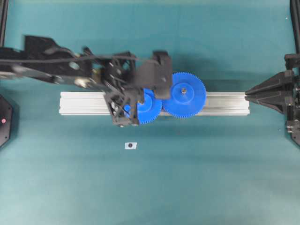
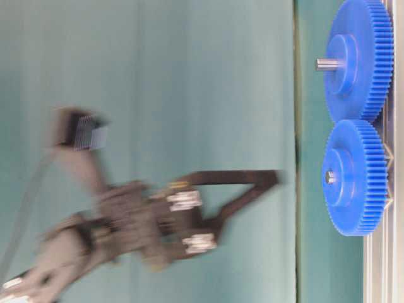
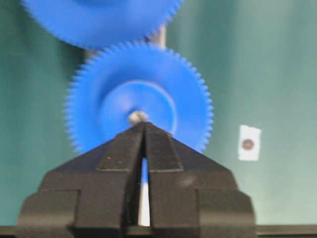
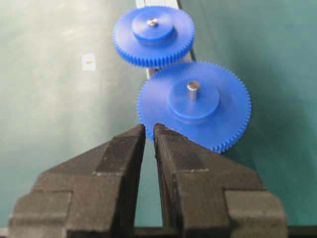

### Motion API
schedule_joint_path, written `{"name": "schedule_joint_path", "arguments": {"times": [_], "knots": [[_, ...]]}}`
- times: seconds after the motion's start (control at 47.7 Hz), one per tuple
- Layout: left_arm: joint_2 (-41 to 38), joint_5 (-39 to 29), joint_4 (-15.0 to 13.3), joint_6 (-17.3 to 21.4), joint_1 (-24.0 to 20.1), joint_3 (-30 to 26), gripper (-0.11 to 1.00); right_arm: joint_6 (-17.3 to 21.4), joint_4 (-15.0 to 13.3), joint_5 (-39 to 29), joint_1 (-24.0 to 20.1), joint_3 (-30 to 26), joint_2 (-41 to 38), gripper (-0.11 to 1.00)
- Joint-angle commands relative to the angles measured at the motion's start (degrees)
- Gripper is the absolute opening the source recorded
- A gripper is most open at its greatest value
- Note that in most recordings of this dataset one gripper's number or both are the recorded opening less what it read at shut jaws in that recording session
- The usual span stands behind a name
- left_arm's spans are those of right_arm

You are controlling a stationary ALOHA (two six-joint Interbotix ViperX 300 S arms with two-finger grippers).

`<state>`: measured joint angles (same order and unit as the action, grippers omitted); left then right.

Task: Find the location of the shaft and insert the small gear.
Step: 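Open the left gripper and pull it back from the gear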

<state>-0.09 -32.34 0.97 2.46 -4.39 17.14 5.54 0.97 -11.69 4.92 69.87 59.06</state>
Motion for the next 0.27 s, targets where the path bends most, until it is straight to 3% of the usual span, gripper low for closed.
{"name": "schedule_joint_path", "arguments": {"times": [0.0,0.252], "knots": [[5.01,-0.09,0.18,0.00,0.26,-0.97,0.01,0.53,0.09,0.62,0.44,-0.53,-0.26,0.21],[11.34,0.62,0.18,-0.09,0.53,2.46,0.01,0.53,0.09,0.70,0.44,-0.53,-0.18,0.21]]}}
